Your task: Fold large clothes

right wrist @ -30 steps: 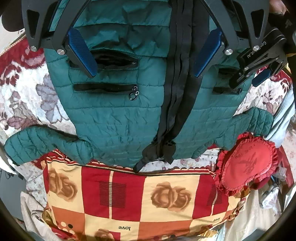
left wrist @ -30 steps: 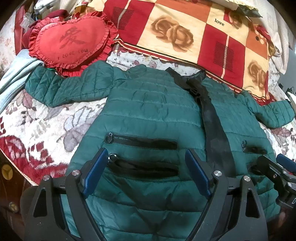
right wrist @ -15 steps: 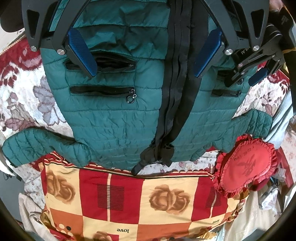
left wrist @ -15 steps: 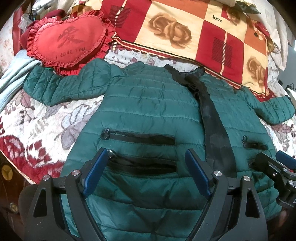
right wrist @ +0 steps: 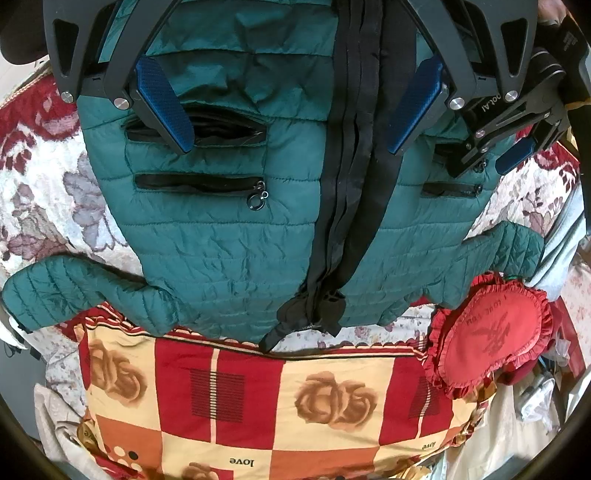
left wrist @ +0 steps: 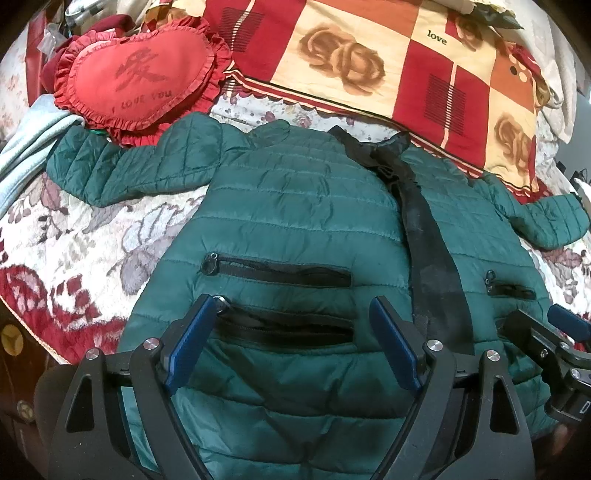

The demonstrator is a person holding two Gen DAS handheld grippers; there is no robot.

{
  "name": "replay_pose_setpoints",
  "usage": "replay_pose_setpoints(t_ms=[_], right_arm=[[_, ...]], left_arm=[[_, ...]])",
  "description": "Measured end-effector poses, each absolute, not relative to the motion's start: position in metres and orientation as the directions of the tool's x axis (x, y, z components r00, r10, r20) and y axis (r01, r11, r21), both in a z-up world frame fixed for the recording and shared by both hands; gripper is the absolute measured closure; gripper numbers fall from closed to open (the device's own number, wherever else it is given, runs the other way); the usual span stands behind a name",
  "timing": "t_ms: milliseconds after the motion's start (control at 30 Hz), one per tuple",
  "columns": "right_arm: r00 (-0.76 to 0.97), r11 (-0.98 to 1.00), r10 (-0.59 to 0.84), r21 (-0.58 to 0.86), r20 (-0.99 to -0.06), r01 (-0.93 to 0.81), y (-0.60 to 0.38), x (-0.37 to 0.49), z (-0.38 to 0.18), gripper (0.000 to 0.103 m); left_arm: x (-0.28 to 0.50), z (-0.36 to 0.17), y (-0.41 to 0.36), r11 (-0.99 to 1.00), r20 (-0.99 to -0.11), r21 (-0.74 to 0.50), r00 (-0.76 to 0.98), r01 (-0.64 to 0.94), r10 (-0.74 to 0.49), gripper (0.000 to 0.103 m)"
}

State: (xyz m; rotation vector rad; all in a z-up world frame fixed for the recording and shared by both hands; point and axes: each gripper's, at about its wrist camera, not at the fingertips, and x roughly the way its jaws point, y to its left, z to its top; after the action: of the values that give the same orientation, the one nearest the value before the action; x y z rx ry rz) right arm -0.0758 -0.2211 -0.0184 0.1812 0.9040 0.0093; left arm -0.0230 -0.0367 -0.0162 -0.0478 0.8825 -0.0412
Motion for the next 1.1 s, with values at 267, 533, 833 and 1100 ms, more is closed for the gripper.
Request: replay_pose_setpoints(t_ms=[267, 533, 833, 1100], right_arm=[[0.611, 0.983, 0.095, 0.169, -0.786, 0.065, -0.2205, -0.0751, -0.0201, 0.000], [0.618, 0.985, 0.084, 0.159, -0.782, 0.066, -0.2194, -0.0752, -0.0224, 0.000], [0.612, 0.987, 0.079, 0.150, -0.787, 0.065, -0.2183, -0.0736, -0.0260, 0.000], [0.602, 0.987, 0.080, 0.146, -0.794, 0.062, -0.2174, -0.0712, -0.0278, 0.000]], left_arm=[[-0.0232, -0.0176, -0.0355, 0.998, -0.770, -0.054, 0.636, 0.018, -0.053, 0.018], [-0.0231, -0.0191, -0.0348, 0.998, -0.764, -0.066, 0.642, 0.021, -0.064, 0.018], [-0.0212, -0.0219, -0.0335, 0.997, -0.763, -0.069, 0.643, 0.018, -0.064, 0.018], [-0.0202, -0.0228, -0.0321, 0.998, -0.766, -0.068, 0.640, 0.017, -0.063, 0.018]])
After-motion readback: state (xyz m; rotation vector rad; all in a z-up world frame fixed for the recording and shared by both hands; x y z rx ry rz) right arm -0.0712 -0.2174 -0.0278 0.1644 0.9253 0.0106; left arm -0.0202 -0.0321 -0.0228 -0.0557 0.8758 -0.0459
